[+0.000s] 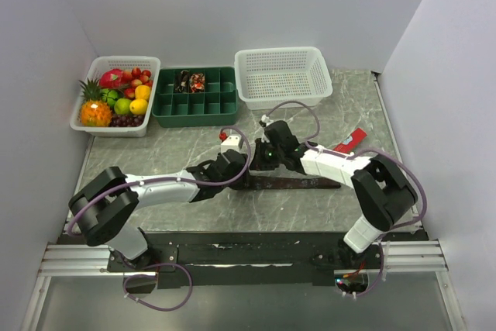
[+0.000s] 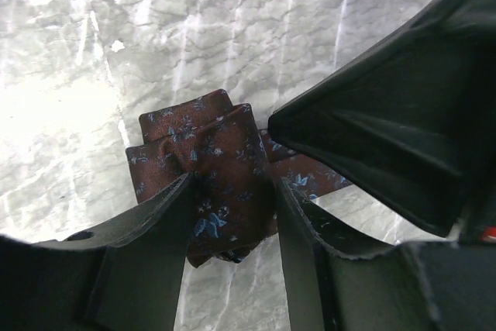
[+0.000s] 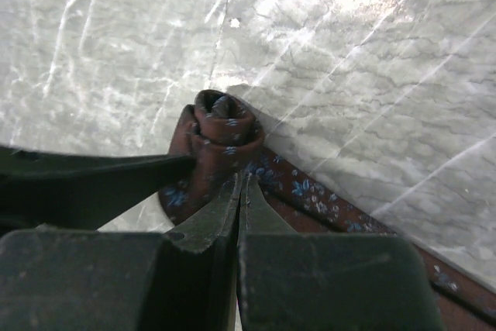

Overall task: Roll the ties
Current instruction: Roll the tie at the center of the board.

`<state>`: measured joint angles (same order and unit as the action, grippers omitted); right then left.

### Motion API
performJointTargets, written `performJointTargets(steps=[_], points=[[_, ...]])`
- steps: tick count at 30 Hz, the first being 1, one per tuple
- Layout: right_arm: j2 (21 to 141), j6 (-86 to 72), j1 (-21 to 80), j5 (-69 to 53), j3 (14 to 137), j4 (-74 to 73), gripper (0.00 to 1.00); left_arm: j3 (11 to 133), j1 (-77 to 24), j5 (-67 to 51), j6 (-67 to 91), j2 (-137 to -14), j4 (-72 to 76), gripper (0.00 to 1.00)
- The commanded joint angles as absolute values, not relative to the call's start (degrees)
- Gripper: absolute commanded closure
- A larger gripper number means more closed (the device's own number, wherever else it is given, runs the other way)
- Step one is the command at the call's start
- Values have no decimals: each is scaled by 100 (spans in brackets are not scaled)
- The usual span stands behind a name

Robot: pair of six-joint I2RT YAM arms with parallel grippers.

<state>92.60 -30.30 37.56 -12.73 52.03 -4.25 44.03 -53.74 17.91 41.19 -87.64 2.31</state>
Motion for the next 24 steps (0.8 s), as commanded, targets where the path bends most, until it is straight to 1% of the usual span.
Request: performJointTargets(steps=[1,6,10,18,24], points=[[8816,-2892,3700,-1327,5098,-229,100,4245,-5423,1468,4149,-8701,624,49],[8692,-2848,3656,-1695,5001,-44,100,4157,-5423,1389,4184,-8710,764,48],[8920,-2813,3656,-1995,5036,-26,100,4113,-5423,1354,4210,-8701,852,49],[9448,-2751,3674,-2013,5018,-219,100,4034,-5423,1248,4210,-8666,993,49],[9536,-2733,3682,-1600,4948,-553,100,3964,-5423,1266,4228,-8613,1046,49]])
